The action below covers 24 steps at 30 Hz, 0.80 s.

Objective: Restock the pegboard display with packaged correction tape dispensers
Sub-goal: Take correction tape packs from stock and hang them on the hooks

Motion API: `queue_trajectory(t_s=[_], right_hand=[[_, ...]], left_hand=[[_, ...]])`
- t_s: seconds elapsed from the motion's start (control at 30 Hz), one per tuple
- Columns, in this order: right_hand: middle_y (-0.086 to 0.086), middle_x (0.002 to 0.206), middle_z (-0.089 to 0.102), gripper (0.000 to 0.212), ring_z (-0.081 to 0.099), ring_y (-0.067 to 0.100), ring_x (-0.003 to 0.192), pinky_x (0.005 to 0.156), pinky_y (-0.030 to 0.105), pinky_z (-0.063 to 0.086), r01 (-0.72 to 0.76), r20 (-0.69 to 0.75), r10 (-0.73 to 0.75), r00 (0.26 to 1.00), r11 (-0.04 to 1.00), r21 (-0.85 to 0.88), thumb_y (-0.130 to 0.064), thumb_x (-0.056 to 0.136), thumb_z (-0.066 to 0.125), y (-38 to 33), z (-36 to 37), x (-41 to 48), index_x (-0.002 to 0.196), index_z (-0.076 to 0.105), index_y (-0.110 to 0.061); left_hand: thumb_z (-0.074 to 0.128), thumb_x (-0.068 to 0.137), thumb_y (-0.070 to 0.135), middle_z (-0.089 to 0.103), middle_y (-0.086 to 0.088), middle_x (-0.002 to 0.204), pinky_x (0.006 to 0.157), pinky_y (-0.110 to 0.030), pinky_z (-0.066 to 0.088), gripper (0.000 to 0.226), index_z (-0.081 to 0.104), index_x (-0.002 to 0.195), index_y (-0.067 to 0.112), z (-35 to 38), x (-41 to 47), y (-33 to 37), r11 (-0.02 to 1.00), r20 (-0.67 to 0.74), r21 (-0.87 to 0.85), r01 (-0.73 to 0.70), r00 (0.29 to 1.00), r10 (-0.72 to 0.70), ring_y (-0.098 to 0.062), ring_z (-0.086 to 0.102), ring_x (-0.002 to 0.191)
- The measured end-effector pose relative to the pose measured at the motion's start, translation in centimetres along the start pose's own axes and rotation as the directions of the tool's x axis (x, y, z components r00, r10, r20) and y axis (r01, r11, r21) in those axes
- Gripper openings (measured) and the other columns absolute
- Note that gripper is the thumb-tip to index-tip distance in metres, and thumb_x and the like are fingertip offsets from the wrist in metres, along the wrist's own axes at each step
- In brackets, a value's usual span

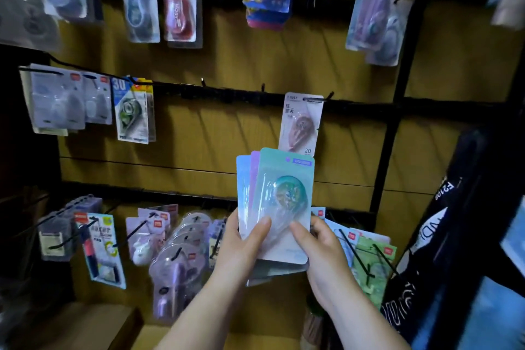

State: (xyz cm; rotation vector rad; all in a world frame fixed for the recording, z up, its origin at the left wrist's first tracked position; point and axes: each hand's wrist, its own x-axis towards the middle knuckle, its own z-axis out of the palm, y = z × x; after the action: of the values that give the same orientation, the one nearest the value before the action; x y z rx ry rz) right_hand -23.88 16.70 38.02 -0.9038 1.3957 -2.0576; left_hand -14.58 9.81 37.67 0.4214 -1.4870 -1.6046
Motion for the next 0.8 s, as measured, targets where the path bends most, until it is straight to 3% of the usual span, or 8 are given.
queue_trajectory(t_s=[0.17,0.3,0.37,0.57,0.67,0.8], right_hand=[[0.0,0.066,0.069,0.018,0.065,0.012,0.058,0.059,0.024,0.05,0.01,-0.066,-0.004,0.998,0.996,0.089,-0.005,0.091,0.047,-0.7,-1.0,1.0,0.078,0.058,-0.012],[0.005,0.073,0.062,0.021,0.058,0.019,0.067,0.064,0.028,0.045,0.041,-0.187,-0.015,0.982,0.989,0.139,-0.009,0.093,0.044,-1.3,-1.2,1.5,0.074,0.053,-0.013],[0.006,0.075,0.061,0.021,0.056,0.019,0.069,0.065,0.028,0.043,0.053,-0.24,-0.016,0.971,0.987,0.149,-0.01,0.093,0.044,-1.2,-1.5,1.8,0.074,0.052,-0.014],[0.005,0.075,0.059,0.019,0.056,0.016,0.067,0.058,0.023,0.044,0.071,-0.293,-0.018,0.956,0.983,0.172,-0.011,0.094,0.043,-2.3,-2.3,2.2,0.077,0.05,-0.014],[-0.001,0.078,0.056,0.021,0.052,0.016,0.074,0.063,0.022,0.041,0.162,-0.368,-0.147,0.918,0.987,0.009,-0.011,0.094,0.043,-3.6,-3.8,2.6,0.075,0.048,-0.019],[-0.004,0.081,0.054,0.02,0.05,0.012,0.079,0.067,0.016,0.039,0.31,-0.408,-0.363,0.838,0.931,-0.192,-0.006,0.093,0.044,-6.3,-7.2,2.9,0.077,0.049,-0.018]], left_hand=[[0.065,0.051,0.056,0.065,-0.004,0.114,0.089,-0.054,0.051,0.071,0.05,0.114,0.027,0.7,0.5,-0.4,1.0,0.03,-0.006,0.013,0.999,-0.012,-0.027,0.065,0.102],[0.069,0.059,0.028,0.067,-0.009,0.11,0.088,-0.043,0.052,0.053,0.053,0.109,0.021,1.3,1.1,-0.3,1.0,0.038,-0.01,0.008,0.999,-0.008,-0.026,0.066,0.099],[0.073,0.055,0.026,0.067,-0.009,0.109,0.086,-0.04,0.052,0.057,0.054,0.108,0.02,1.4,1.3,-0.3,1.0,0.053,-0.004,0.022,0.998,-0.022,-0.027,0.065,0.099],[0.077,0.056,0.022,0.068,-0.011,0.108,0.091,-0.051,0.05,0.052,0.057,0.104,0.021,2.3,1.8,-0.7,0.998,0.021,-0.043,0.046,0.999,-0.046,-0.031,0.066,0.097],[0.072,0.073,0.01,0.066,-0.008,0.108,0.093,-0.053,0.048,0.035,0.055,0.099,0.026,2.8,2.1,-0.7,0.998,-0.003,-0.034,0.049,0.999,-0.049,-0.031,0.064,0.099],[0.073,0.057,0.02,0.065,-0.006,0.108,0.092,-0.051,0.048,0.049,0.053,0.101,0.026,3.7,1.9,-0.1,1.0,0.018,-0.002,0.03,0.999,-0.03,-0.028,0.063,0.1]])
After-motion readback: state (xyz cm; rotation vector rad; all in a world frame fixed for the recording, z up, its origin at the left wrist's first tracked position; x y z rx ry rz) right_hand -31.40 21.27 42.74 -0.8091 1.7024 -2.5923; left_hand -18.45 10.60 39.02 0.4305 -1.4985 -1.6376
